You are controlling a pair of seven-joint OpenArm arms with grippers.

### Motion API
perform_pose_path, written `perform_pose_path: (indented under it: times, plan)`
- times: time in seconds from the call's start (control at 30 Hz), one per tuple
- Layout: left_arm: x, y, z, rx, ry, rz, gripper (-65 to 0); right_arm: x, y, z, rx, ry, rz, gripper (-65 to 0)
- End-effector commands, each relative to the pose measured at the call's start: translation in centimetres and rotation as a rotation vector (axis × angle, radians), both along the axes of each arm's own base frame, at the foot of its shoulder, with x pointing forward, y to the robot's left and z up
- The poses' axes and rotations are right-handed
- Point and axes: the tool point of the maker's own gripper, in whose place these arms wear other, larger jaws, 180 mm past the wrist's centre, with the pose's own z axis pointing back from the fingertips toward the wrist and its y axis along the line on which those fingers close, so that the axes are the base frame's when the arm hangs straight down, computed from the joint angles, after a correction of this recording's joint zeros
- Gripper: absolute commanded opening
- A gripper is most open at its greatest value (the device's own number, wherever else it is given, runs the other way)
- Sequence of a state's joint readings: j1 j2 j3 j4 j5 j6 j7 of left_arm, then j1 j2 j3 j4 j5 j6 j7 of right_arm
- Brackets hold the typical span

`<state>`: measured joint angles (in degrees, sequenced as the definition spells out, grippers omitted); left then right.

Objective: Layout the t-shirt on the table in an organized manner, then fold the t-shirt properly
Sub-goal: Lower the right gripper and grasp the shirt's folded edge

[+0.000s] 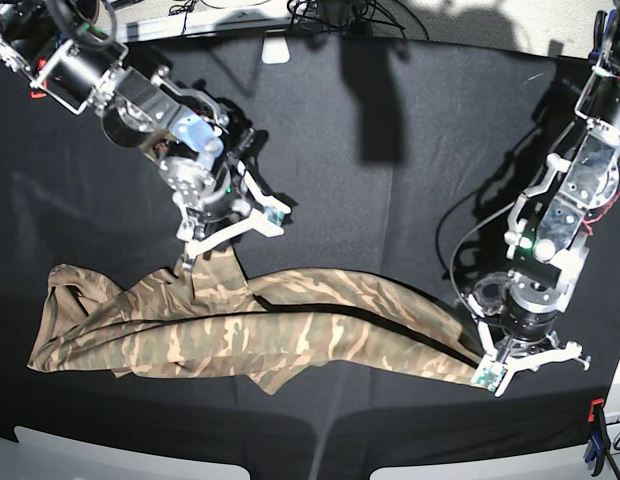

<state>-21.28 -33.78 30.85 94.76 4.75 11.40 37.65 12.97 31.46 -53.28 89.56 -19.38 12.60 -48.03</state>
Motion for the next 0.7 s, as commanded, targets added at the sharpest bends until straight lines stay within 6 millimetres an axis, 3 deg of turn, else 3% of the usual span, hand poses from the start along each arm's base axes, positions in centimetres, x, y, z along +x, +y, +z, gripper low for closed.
perform_pose_path:
  times: [0.0,0.1,0.43,0.67]
  plan:
    - [0.7,0.3,2.3,0.008,-0.073,0.001,-65.0,1.0,0.2,1.5,0.020,-0.044,0.001,-41.5]
    - [0.7,0.3,2.3,0.008,-0.073,0.001,-65.0,1.2,0.0,2.3,0.025,-0.069,-0.004,-41.5]
    - [0.7,0.2,2.3,0.007,-0.073,0.001,-65.0,2.1,-4.3,3.6,-0.008,-0.158,-0.113,-41.5]
    - [0.7,0.2,2.3,0.007,-0.073,0.001,-65.0,2.2,-3.8,3.3,0.005,-0.154,-0.106,-41.5]
